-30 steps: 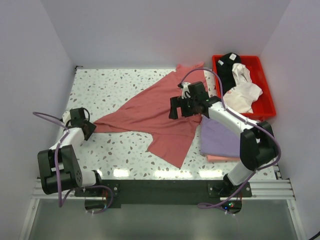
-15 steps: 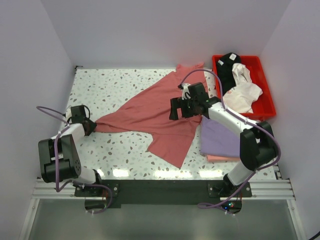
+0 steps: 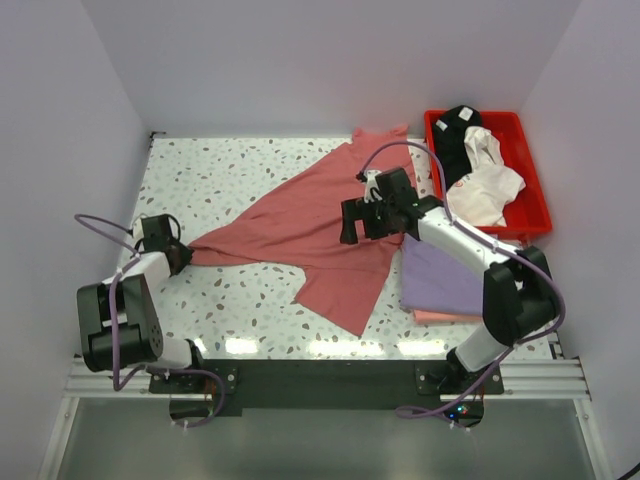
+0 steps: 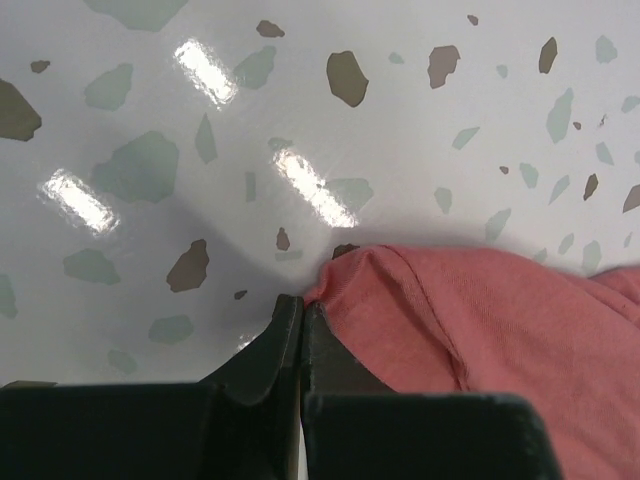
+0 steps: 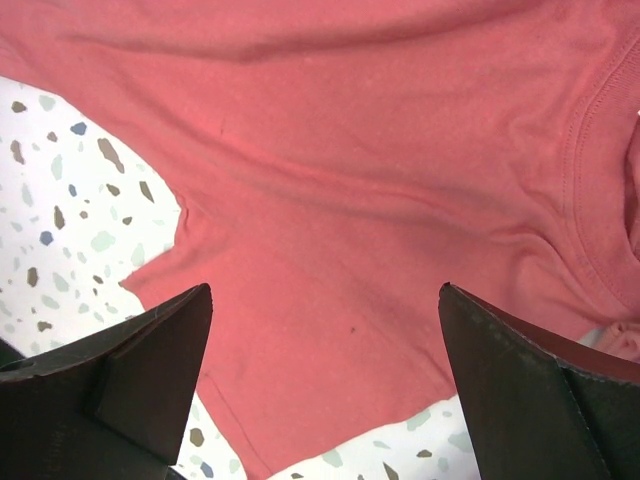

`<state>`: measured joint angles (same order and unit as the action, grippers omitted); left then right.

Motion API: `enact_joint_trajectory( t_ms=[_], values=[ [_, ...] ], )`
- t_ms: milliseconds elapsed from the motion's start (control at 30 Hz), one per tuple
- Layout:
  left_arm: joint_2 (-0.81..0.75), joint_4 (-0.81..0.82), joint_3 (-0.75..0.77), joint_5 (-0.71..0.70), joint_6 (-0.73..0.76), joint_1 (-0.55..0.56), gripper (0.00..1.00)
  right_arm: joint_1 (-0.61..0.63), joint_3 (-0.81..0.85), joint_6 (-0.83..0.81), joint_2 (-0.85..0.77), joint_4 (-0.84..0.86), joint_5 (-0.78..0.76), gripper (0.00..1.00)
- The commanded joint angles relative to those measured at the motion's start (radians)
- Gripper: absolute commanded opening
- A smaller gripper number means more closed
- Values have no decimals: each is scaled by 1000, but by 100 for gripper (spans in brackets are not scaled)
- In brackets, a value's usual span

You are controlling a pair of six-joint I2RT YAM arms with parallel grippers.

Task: Fold and stack the t-shirts
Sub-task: Flatten the tshirt out

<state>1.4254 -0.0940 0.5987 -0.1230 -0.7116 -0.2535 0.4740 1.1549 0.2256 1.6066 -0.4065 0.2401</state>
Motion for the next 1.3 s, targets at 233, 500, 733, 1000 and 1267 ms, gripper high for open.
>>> enact_joint_trajectory(
  t_ms=[233, 500, 733, 1000, 1267],
  values=[
    [-190, 28, -53, -56, 1, -4, 0, 296, -35, -43, -118, -172, -177, 99],
    [-359, 20, -105, -95, -19, -4, 0, 546, -147, 75, -140, -347, -282, 95],
    [-414, 22, -120, -70, -20, -6, 0, 595, -236, 135, -143, -296, -242, 82],
    [-424, 5, -119, -70, -35, -6, 0, 638, -253, 149, -71, -247, -249, 62],
    [-425, 0, -123, -69, -42, -6, 0, 644, -265, 164, -10, -183, -271, 55]
  ],
)
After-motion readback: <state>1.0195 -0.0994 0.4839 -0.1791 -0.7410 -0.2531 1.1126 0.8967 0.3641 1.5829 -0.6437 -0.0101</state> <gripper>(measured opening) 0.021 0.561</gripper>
